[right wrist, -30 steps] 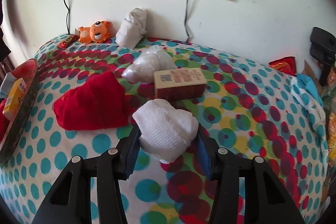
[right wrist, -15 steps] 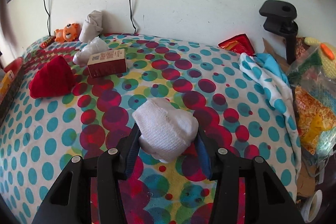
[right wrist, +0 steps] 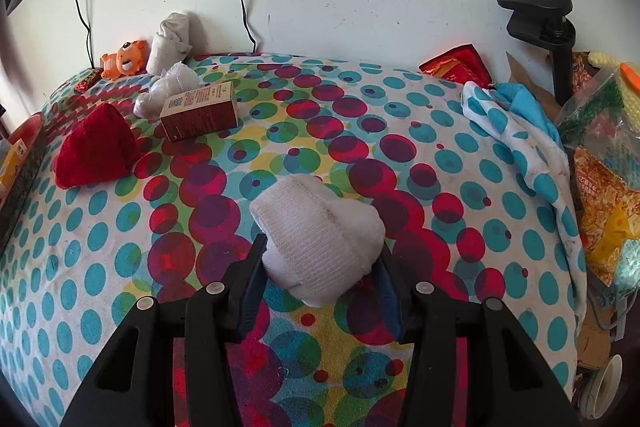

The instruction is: Organize objects

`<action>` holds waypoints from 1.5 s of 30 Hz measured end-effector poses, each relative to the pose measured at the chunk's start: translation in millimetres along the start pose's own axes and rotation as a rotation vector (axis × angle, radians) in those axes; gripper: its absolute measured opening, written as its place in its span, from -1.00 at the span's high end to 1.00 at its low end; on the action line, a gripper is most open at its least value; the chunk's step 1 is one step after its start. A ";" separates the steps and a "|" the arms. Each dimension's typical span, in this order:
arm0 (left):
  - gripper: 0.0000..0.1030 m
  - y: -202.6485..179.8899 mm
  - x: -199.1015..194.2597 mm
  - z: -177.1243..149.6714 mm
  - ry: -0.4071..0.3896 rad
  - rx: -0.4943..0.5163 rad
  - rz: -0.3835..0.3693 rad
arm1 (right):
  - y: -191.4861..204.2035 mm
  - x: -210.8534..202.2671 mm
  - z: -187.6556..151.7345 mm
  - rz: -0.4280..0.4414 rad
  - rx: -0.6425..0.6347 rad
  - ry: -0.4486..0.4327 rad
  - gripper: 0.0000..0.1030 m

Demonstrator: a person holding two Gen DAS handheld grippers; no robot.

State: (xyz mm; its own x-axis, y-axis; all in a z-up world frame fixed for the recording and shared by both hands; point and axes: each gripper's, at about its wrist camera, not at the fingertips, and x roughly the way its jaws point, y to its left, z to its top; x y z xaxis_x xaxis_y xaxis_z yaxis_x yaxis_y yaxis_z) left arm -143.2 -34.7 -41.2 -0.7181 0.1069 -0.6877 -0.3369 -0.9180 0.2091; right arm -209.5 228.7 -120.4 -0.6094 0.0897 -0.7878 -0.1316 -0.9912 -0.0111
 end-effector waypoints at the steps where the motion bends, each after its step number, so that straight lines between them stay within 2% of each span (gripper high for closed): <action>1: -0.50 -2.8 13.1 6.8 0.022 0.011 -0.006 | 0.0 0.1 0.0 -0.001 0.001 0.000 0.10; 6: -0.50 -5.3 76.2 35.3 0.129 0.034 -0.045 | -0.9 0.0 -0.2 0.002 0.003 0.000 0.08; 10: -0.50 -4.8 106.6 46.4 0.164 0.049 -0.057 | -0.2 -0.5 -0.3 0.004 0.006 0.001 0.07; 17: -0.50 2.6 143.8 52.1 0.232 -0.037 -0.082 | 0.2 -0.5 -0.5 0.011 0.008 0.001 0.04; 21: -0.45 1.0 145.2 46.6 0.220 -0.068 -0.107 | 0.6 -0.5 -0.7 0.010 0.008 0.001 0.03; 22: -0.16 -0.7 144.8 44.7 0.217 -0.064 -0.099 | 0.7 -0.5 -0.8 0.011 0.008 0.001 0.03; 23: 0.03 -1.7 143.5 42.8 0.214 -0.071 -0.114 | 0.5 -0.4 -0.7 0.010 0.008 0.001 0.03; 26: 0.23 -2.5 138.1 41.0 0.209 -0.109 -0.125 | 0.6 -0.3 -0.8 0.009 0.008 0.001 0.03; 30: 0.30 -6.1 128.0 38.3 0.199 -0.145 -0.115 | 0.9 -0.2 -1.1 0.007 0.007 0.001 0.03; 36: 0.30 -11.4 110.0 32.0 0.185 -0.186 -0.117 | 1.1 -0.1 -1.3 0.007 0.008 0.001 0.03; 41: 0.30 -14.1 95.7 23.7 0.184 -0.216 -0.087 | 1.0 0.1 -1.3 0.006 0.008 0.001 0.03; 45: 0.30 -9.8 84.2 12.8 0.187 -0.255 -0.098 | 1.3 0.1 -1.5 0.006 0.008 0.001 0.03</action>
State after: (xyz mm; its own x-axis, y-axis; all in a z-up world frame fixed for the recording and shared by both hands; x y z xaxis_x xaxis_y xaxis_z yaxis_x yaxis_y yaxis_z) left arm -208.2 -11.8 -92.3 -0.5574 0.1493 -0.8167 -0.2182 -0.9755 -0.0293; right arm -208.5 227.3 -121.4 -0.6093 0.0836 -0.7885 -0.1345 -0.9909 -0.0012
